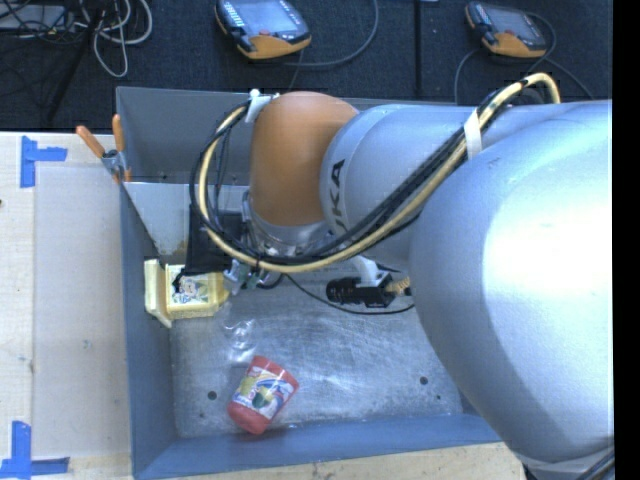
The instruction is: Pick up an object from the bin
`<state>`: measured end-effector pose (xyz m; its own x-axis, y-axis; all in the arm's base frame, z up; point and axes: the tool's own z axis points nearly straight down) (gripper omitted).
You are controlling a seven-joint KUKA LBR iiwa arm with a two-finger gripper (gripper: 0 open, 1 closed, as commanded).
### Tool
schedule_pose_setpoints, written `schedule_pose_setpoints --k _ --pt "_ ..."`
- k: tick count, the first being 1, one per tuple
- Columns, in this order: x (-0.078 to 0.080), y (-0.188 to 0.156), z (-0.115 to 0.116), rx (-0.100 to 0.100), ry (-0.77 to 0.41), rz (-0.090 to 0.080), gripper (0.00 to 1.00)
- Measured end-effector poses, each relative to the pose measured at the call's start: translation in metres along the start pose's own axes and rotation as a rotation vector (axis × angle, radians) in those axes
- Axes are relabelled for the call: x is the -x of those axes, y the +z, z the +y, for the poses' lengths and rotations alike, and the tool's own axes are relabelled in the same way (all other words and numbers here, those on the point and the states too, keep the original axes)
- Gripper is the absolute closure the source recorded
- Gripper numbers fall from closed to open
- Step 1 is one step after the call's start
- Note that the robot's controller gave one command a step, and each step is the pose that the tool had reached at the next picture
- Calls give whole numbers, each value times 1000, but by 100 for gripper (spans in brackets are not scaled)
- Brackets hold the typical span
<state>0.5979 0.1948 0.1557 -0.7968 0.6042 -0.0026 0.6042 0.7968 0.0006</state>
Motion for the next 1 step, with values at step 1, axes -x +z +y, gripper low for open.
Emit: schedule_pose_setpoints --k 1 --pt "-9 10 5 -2 -180 4 100"
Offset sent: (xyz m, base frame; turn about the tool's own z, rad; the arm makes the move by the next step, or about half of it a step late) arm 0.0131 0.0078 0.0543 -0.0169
